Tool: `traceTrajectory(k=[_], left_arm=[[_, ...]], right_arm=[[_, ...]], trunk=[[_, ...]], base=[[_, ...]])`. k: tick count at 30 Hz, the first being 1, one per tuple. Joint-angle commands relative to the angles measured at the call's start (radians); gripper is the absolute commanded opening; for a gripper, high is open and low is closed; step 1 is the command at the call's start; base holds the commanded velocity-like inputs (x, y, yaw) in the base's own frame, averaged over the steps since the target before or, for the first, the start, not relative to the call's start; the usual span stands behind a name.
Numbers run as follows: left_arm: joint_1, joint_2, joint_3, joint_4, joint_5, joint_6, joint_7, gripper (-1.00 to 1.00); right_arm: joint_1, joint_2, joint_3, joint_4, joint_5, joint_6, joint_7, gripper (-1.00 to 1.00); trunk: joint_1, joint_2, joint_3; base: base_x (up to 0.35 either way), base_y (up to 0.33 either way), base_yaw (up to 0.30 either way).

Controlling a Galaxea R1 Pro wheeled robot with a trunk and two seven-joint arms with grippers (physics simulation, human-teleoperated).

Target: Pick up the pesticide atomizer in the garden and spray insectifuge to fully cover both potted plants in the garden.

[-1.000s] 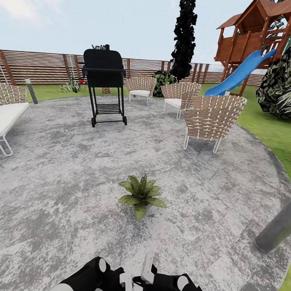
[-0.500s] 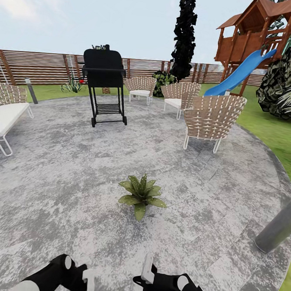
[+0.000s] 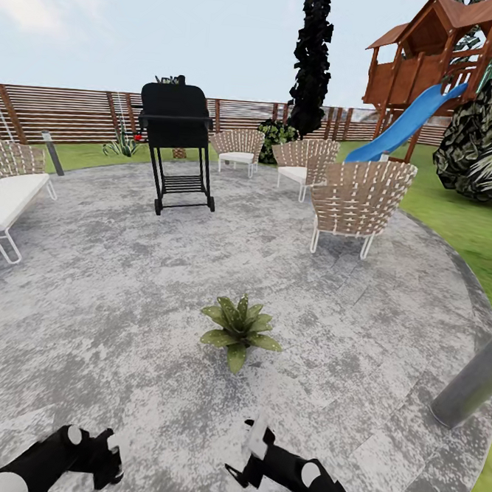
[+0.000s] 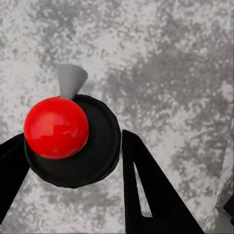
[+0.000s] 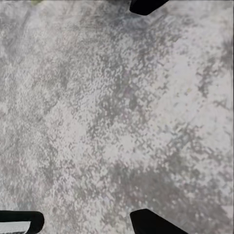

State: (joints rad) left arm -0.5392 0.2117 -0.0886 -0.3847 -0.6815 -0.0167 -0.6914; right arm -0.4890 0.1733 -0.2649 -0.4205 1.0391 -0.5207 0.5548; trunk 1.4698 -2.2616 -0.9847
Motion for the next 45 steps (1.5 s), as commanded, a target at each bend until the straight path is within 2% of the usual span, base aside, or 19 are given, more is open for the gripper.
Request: traceTrajectory(k=[1, 2, 3, 5, 7, 8, 9, 10, 11, 12, 13, 15, 18, 20, 21, 22, 24, 45], left_arm=[[0.0, -0.008, -0.004, -0.001, 0.034, -0.002, 0.036, -1.0], [0.0, -0.023, -0.002, -0.001, 0.086, -0.001, 0.095, -1.0], [0.001, -0.032, -0.001, 0.0, 0.117, -0.001, 0.138, -1.0], [0.001, -0.045, 0.0, 0.015, 0.201, -0.001, 0.253, -1.0], [0.0, -0.055, 0.004, 0.065, 0.333, -0.004, 0.375, -1.0], [0.001, -0.062, 0.007, 0.096, 0.421, -0.021, 0.452, -1.0], [0.001, -0.064, 0.008, 0.119, 0.469, -0.046, 0.499, -1.0], [0.001, -0.067, 0.009, 0.165, 0.52, -0.1, 0.559, -1.0], [0.001, -0.068, 0.01, 0.225, 0.548, -0.163, 0.6, -1.0], [0.001, -0.07, 0.01, 0.283, 0.564, -0.217, 0.624, -1.0], [0.002, -0.072, 0.011, 0.313, 0.57, -0.24, 0.635, -1.0], [0.01, -0.074, 0.012, 0.36, 0.579, -0.271, 0.65, -1.0], [0.043, -0.075, 0.012, 0.374, 0.583, -0.282, 0.656, -1.0], [0.052, -0.093, 0.016, 0.376, 0.588, -0.283, 0.657, -1.0], [0.054, -0.101, 0.02, 0.377, 0.602, -0.284, 0.657, -1.0], [0.058, -0.108, 0.025, 0.378, 0.696, -0.292, 0.658, -1.0], [0.077, -0.108, 0.026, 0.375, 0.761, -0.3, 0.658, -1.0], [0.084, -0.109, 0.026, 0.364, 0.769, -0.301, 0.656, -1.0]], right_arm=[[0.0, 0.001, -0.011, -0.001, 0.006, -0.002, -0.03, 1.0], [0.0, 0.001, -0.017, 0.001, 0.005, 0.01, -0.081, 1.0], [0.0, 0.001, -0.026, 0.002, 0.004, 0.026, -0.118, 1.0], [0.0, 0.001, -0.081, 0.004, -0.009, 0.072, -0.23, 1.0], [0.002, 0.001, -0.163, 0.012, -0.022, 0.092, -0.359, 1.0], [0.004, 0.001, -0.205, 0.026, -0.025, 0.097, -0.434, 1.0], [0.004, 0.001, -0.225, 0.039, -0.026, 0.099, -0.484, 1.0], [0.006, 0.001, -0.244, 0.064, -0.027, 0.098, -0.557, 1.0], [0.011, 0.001, -0.254, 0.089, -0.028, 0.09, -0.633, 1.0], [0.029, 0.001, -0.259, 0.105, -0.028, 0.065, -0.711, 1.0], [0.048, -0.008, -0.261, 0.112, -0.028, 0.03, -0.763, 1.0], [0.105, -0.055, -0.265, 0.123, -0.029, -0.117, -0.887, 1.0], [0.13, -0.098, -0.267, 0.168, -0.03, -0.197, -0.934, 1.0], [0.137, -0.136, -0.269, 0.222, -0.031, -0.214, -0.945, 1.0], [0.138, -0.147, -0.272, 0.24, -0.039, -0.217, -0.947, 1.0], [0.14, -0.152, -0.29, 0.287, -0.147, -0.222, -0.949, 1.0], [0.141, -0.154, -0.296, 0.319, -0.235, -0.222, -0.949, 1.0], [0.141, -0.157, -0.297, 0.324, -0.24, -0.22, -0.949, 1.0]], trunk=[[0.0, 0.0, -0.001], [0.0, 0.0, -0.001], [0.0, 0.0, -0.001], [0.0, 0.0, -0.001], [0.0, 0.0, -0.001], [0.0, 0.0, -0.001], [0.0, 0.0, -0.001], [0.0, 0.0, -0.001], [0.0, 0.0, -0.001], [0.0, 0.0, -0.001], [0.0, 0.0, -0.001], [0.0, 0.0, -0.001], [0.0, 0.0, -0.001], [0.0, 0.0, -0.001], [0.0, 0.0, -0.001], [0.0, 0.0, -0.001], [0.0, 0.0, -0.001], [0.0, 0.0, -0.001]], base=[[0.0, 0.0, 0.0], [0.0, 0.0, 0.0], [0.0, 0.0, 0.0], [0.0, 0.0, 0.0], [0.0, 0.0, 0.0], [0.0, 0.0, 0.0], [0.0, 0.0, 0.0], [0.0, 0.0, 0.0], [0.0, 0.0, 0.0], [0.0, 0.0, 0.0], [0.0, 0.0, 0.0], [0.0, 0.0, 0.0], [0.0, 0.0, 0.0], [0.0, 0.0, 0.0], [0.0, 0.0, 0.0], [0.0, 0.0, 0.0], [0.0, 0.0, 0.0], [0.0, 0.0, 0.263]])
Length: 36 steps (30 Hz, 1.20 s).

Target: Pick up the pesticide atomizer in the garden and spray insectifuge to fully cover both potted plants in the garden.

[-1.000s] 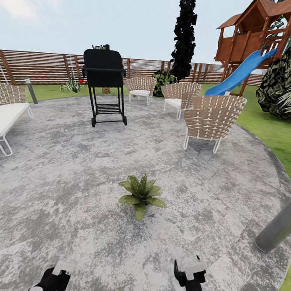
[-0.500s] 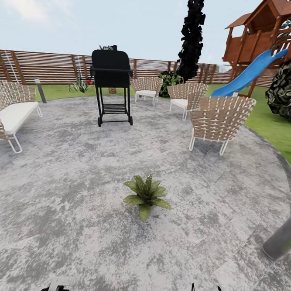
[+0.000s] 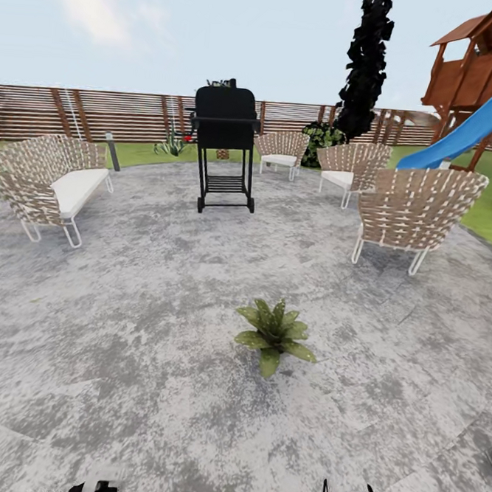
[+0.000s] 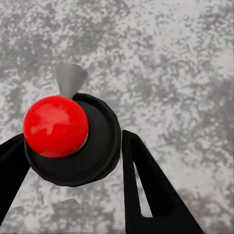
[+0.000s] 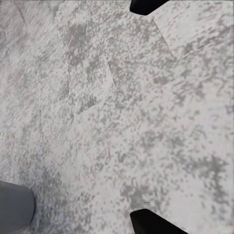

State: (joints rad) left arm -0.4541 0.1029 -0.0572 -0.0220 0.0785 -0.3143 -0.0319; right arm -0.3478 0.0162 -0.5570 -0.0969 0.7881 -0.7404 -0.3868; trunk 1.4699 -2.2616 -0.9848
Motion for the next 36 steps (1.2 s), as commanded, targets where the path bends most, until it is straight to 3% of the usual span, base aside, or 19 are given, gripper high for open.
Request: traceTrajectory(k=[1, 5, 10, 36], left_arm=[[-0.001, 0.0, -0.006, 0.001, 0.009, -0.003, -0.003, -1.0], [0.0, 0.0, -0.004, 0.006, 0.012, -0.002, -0.003, -1.0], [0.016, 0.006, -0.004, 0.004, 0.054, -0.003, -0.003, -1.0], [0.018, 0.006, -0.005, 0.008, 0.053, -0.003, -0.003, -1.0]], right_arm=[[0.0, 0.001, -0.004, 0.0, 0.011, -0.001, -0.008, 1.0], [0.0, 0.001, -0.004, 0.0, 0.011, -0.001, -0.008, 1.0], [0.001, 0.004, -0.003, 0.022, 0.011, -0.001, -0.007, 1.0], [0.001, 0.004, -0.003, 0.028, 0.013, -0.001, -0.007, 1.0]], trunk=[[0.0, 0.0, -0.001], [0.0, 0.0, -0.001], [0.0, 0.0, -0.001], [0.0, 0.0, 0.018]], base=[[0.0, 0.0, 0.279], [0.0, 0.0, 0.278], [0.061, 0.084, 0.278], [0.18, 0.258, 0.243]])
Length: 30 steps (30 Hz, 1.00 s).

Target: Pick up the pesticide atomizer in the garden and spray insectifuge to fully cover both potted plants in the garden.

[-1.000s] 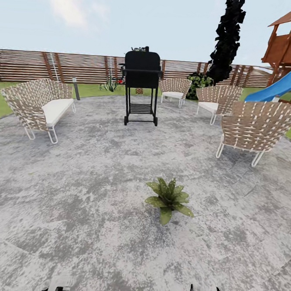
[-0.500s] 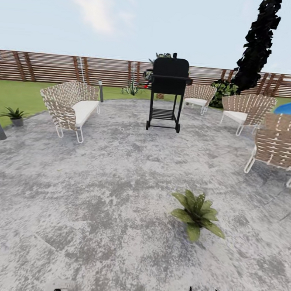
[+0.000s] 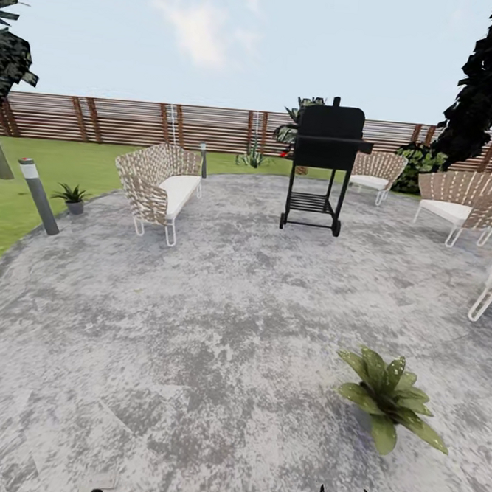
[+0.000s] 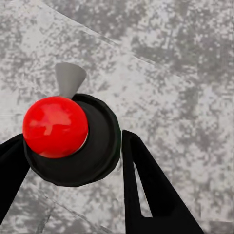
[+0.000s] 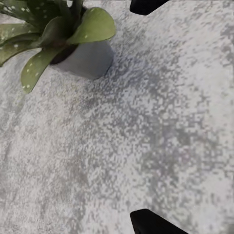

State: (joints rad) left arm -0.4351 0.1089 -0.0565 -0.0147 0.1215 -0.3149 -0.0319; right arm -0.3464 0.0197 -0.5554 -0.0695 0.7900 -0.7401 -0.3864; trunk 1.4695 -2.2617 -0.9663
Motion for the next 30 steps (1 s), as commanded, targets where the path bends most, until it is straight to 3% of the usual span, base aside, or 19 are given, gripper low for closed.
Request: traceTrajectory(k=[1, 22, 30], left_arm=[[-0.001, 0.0, -0.006, 0.001, 0.01, -0.003, -0.003, -1.0], [-0.001, -0.003, -0.006, 0.004, 0.009, -0.003, -0.003, -1.0], [-0.001, -0.003, -0.006, 0.004, 0.007, -0.003, -0.003, -1.0]], right_arm=[[0.0, 0.0, -0.004, 0.0, 0.011, -0.001, -0.008, 1.0], [0.0, -0.001, -0.004, 0.0, 0.013, -0.001, -0.004, 1.0], [0.0, 0.0, -0.004, 0.0, 0.011, -0.001, -0.005, 1.0]], trunk=[[0.0, 0.0, 0.0], [0.0, 0.0, 0.003], [0.0, 0.0, 0.003]], base=[[0.181, 0.263, 0.217], [0.192, 0.258, 0.03], [0.322, 0.058, 0.0]])
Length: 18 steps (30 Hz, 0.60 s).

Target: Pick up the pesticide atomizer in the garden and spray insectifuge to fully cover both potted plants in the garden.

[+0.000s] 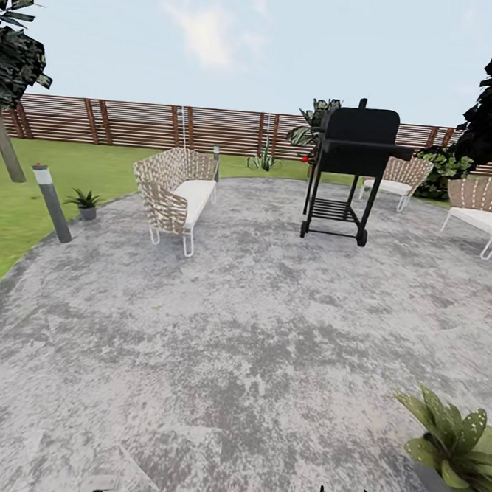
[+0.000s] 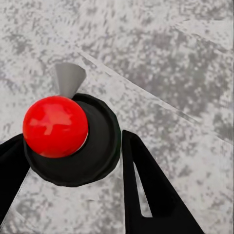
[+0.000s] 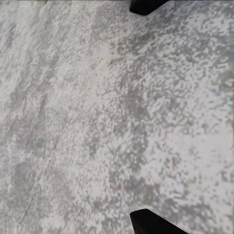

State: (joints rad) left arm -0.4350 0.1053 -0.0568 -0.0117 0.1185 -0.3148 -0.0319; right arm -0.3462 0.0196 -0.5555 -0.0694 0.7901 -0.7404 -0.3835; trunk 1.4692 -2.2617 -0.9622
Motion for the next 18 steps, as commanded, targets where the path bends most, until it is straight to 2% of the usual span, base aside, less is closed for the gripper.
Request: traceTrajectory(k=[1, 9, 18], left_arm=[[-0.001, 0.0, -0.006, 0.001, 0.01, -0.003, -0.003, -1.0], [-0.001, 0.0, -0.006, 0.001, 0.012, -0.003, -0.003, -1.0], [-0.001, 0.0, -0.006, 0.001, 0.012, -0.003, -0.003, -1.0]], right_arm=[[-0.001, 0.0, -0.004, 0.0, 0.011, -0.001, -0.008, 1.0], [-0.001, 0.0, -0.004, 0.0, 0.011, -0.001, -0.008, 1.0], [-0.001, 0.001, -0.004, 0.0, 0.011, -0.001, -0.008, 1.0]], trunk=[[0.0, 0.0, -0.001], [0.0, 0.0, -0.001], [0.0, 0.0, -0.001]], base=[[0.338, 0.002, 0.0], [0.331, -0.026, -0.028], [0.306, -0.133, -0.248]])
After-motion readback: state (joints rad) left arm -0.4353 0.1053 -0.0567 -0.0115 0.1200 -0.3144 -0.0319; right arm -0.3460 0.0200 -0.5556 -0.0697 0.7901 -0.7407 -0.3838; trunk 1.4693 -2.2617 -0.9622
